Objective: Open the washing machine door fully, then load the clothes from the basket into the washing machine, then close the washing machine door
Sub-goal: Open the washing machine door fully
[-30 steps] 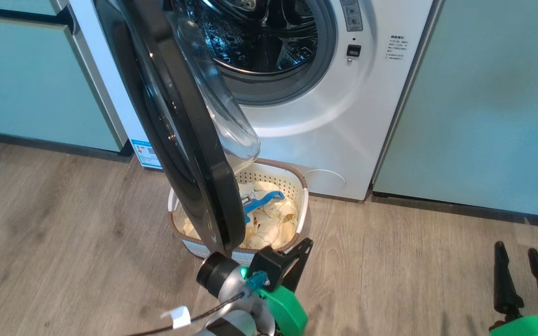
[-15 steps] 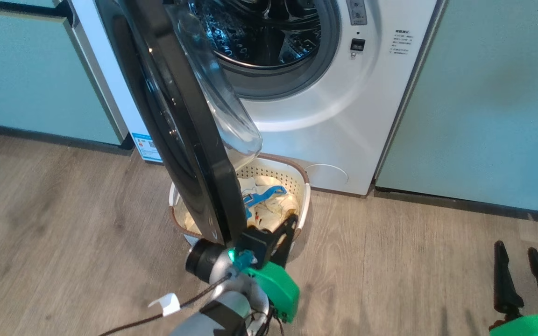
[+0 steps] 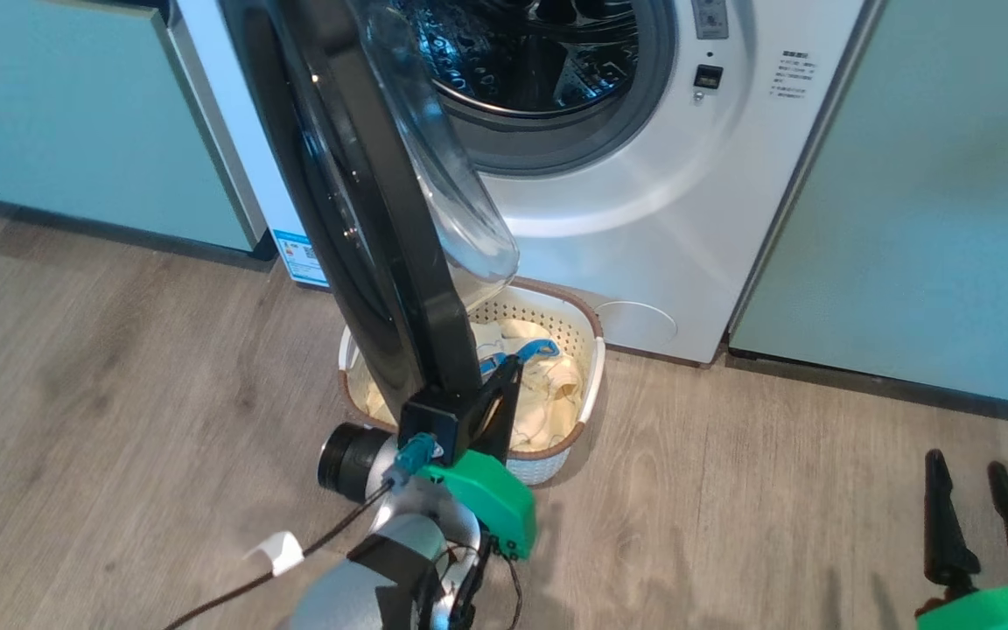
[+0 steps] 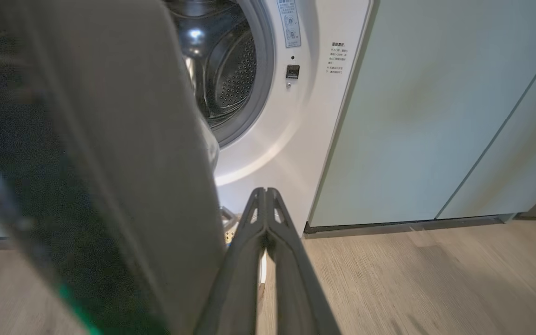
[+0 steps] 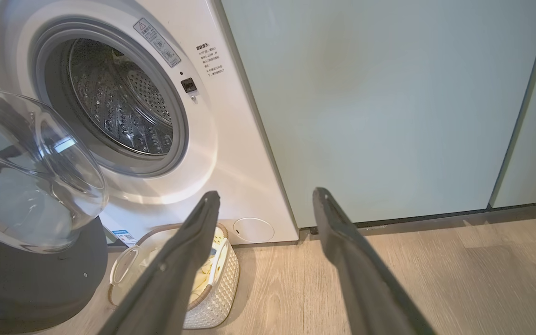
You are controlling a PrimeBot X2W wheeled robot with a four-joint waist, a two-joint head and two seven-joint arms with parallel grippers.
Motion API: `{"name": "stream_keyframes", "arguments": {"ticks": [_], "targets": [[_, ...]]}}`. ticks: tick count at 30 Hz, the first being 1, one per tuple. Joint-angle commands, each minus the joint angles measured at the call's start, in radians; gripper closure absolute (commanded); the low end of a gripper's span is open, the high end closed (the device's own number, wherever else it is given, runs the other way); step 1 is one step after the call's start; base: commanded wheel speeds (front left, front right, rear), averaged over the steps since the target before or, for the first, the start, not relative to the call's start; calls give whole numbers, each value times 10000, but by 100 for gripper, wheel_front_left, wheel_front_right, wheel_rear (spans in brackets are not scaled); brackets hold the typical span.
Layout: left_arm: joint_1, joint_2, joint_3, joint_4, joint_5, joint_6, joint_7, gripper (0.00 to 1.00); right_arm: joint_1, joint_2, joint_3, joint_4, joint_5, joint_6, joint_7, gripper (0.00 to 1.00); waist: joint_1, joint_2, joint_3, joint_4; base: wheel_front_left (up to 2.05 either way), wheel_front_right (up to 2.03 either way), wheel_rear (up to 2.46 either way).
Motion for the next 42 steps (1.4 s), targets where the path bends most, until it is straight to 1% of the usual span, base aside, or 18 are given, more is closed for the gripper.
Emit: {"name": "stream_keyframes", "arguments": {"ticks": [1,13,18,23,27,34,42], "targets": [[-343,42,471,-343,-30,3,-89,100,-480,-227,217,-313,-3,2,-95,0,0,0,2,56,0,0,0],[87,41,1114,-510,-183,-122,-89,100,-380,-233,284,-257,25,2,-95,0,0,0,-167,514,0,0,0],[415,41,1366,-537,34,-225,-89,100,-302,-217,259,-229,42,2,-95,0,0,0,-305,770,0,0,0],[619,45,1612,-635,369,-433,-89,100,-232,-181,275,-227,51,2,-95,0,0,0,-379,1102,0,0,0],[712,84,1861,-682,584,-503,-89,100,-223,-141,329,-227,56,2,-95,0,0,0,-386,1363,0,0,0],[744,134,2155,-599,743,-700,-89,100,-203,-106,305,-229,52,2,-95,0,0,0,-378,1834,0,0,0],[719,201,2706,-589,884,-813,-89,100,-228,-102,258,-246,43,2,-95,0,0,0,-380,2484,0,0,0]]}}
